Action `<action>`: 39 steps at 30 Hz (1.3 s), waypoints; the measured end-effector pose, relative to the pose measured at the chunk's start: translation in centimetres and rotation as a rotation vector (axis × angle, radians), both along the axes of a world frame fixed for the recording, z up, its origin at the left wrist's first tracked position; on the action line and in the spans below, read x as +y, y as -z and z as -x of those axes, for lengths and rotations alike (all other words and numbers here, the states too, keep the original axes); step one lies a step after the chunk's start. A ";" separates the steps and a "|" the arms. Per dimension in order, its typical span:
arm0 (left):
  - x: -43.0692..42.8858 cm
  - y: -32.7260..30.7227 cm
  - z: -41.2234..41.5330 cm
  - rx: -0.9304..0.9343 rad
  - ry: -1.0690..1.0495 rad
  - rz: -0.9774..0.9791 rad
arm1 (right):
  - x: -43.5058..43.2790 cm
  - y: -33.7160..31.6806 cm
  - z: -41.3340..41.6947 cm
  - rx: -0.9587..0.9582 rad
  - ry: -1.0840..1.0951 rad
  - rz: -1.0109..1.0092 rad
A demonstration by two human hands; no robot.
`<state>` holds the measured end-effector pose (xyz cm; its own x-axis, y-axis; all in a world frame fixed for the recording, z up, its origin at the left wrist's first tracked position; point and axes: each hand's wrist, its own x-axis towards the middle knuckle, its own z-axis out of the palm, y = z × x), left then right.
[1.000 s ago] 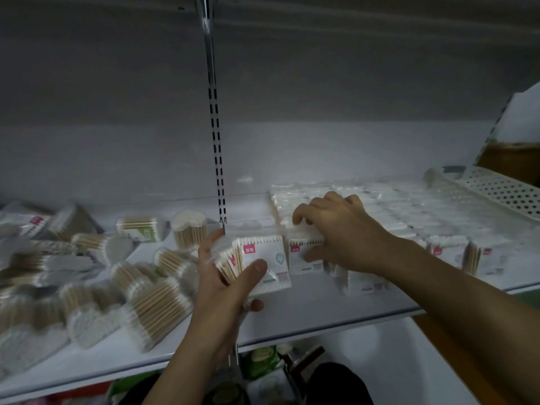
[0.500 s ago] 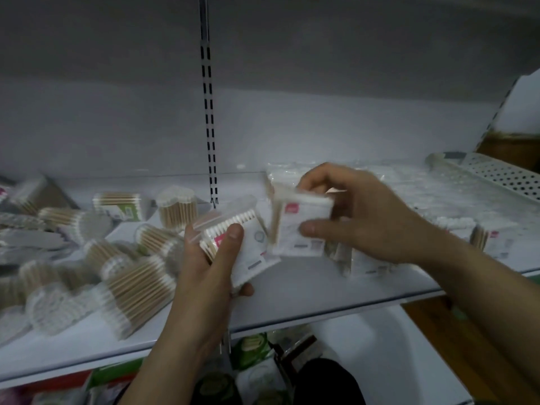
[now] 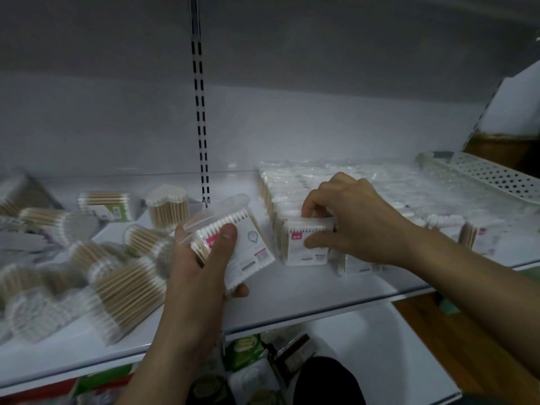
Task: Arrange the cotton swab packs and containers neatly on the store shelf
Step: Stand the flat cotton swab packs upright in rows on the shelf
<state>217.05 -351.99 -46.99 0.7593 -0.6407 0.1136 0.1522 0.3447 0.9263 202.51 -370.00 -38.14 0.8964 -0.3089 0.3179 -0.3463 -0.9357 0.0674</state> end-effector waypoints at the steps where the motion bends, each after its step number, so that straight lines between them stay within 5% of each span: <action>1: 0.0 0.0 0.0 -0.001 0.002 0.001 | 0.0 -0.1 0.0 0.026 0.016 0.040; 8: 0.0 0.2 -0.2 -0.038 0.034 0.012 | -0.1 0.2 -0.1 0.035 0.044 0.105; 13: 0.0 0.1 -0.1 -0.081 0.053 0.052 | 2.5 -1.7 -1.0 -0.177 -0.202 -0.238; 17: 0.2 -0.2 0.3 -0.167 0.059 0.075 | 5.1 -1.5 -3.7 -0.084 -0.306 -0.244; 26: 0.2 0.2 0.1 -0.092 0.027 0.047 | 2.4 -2.6 -0.3 -0.176 -0.183 -0.354; 39: 0.2 0.3 0.1 -0.032 0.040 0.053 | 0.8 0.7 1.3 -0.015 -0.019 0.008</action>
<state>217.00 -351.76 -47.27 0.7286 -0.6630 0.1718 0.1380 0.3878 0.9113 201.22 -369.16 -38.88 0.8972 -0.2887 0.3342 -0.3291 -0.9417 0.0699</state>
